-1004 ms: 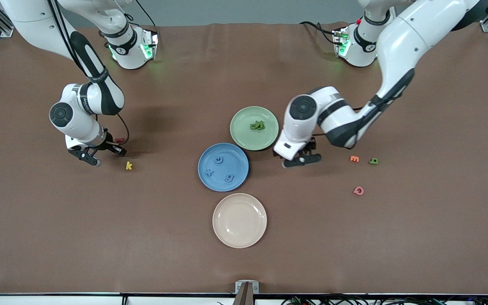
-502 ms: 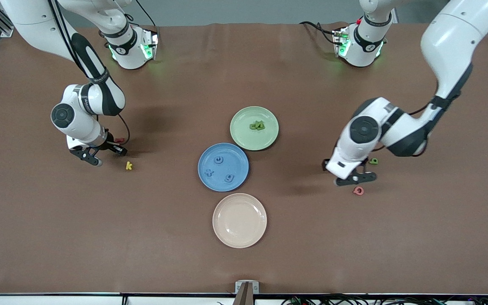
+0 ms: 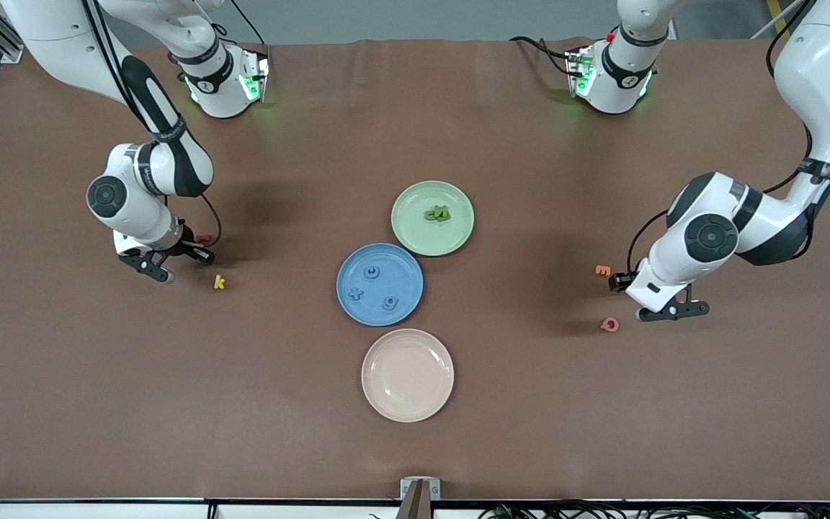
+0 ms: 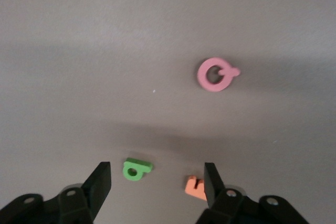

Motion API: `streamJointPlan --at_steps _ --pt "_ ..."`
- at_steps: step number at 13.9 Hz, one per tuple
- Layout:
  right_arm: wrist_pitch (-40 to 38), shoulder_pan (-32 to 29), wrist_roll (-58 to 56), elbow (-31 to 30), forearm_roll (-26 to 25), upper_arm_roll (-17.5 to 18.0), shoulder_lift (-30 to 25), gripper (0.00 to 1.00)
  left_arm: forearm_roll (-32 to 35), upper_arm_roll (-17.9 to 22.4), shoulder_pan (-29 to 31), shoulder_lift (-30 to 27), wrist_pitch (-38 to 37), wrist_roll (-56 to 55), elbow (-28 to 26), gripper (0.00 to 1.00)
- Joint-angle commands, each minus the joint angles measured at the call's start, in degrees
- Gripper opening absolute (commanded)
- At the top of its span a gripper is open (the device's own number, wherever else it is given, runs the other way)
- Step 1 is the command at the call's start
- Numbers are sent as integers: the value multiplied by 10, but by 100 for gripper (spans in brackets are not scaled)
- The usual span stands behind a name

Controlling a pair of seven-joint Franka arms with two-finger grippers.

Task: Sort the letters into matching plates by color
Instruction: 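Grasp the blue m with the right gripper while the left gripper reaches green d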

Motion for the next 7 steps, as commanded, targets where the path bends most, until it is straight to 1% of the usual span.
streamJointPlan --at_steps 1,2,4,5,7 --pt "-76 7 13 31 -6 6 -24 0 4 -11 43 -11 55 7 -54 77" --pt "-123 20 40 58 -6 7 -30 0 8 -12 67 -12 83 12 -78 76" --pt "-207 69 122 128 -5 8 -31 0 9 -27 95 -16 99 20 -100 74" --pt "-236 98 175 167 0 9 -27 0 10 -35 106 -16 101 22 -107 74" --pt "-259 161 275 224 4 9 -16 0 13 -36 117 -14 121 47 -119 71"
